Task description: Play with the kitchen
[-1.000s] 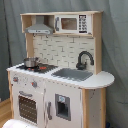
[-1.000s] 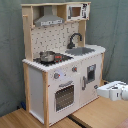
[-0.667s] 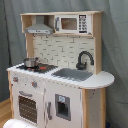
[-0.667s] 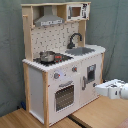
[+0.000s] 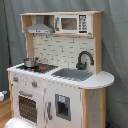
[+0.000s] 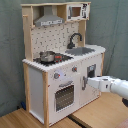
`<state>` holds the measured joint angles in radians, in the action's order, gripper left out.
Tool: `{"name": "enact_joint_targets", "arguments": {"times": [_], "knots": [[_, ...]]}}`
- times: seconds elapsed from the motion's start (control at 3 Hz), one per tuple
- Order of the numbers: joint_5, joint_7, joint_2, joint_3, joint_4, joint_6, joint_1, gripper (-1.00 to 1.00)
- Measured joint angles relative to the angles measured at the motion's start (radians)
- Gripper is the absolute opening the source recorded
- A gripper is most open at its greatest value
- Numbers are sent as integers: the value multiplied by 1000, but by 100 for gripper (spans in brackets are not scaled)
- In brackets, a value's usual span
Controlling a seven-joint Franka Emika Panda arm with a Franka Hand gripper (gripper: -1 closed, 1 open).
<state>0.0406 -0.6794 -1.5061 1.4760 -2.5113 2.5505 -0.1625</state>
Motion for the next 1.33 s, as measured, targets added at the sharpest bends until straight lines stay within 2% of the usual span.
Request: {"name": "enact_joint_targets", "arguments": {"times": [0.67,1.33], "knots": [[55,170,0,-2,52,70,-93,100],[70,370,0,3,134,110,-176,100]]}}
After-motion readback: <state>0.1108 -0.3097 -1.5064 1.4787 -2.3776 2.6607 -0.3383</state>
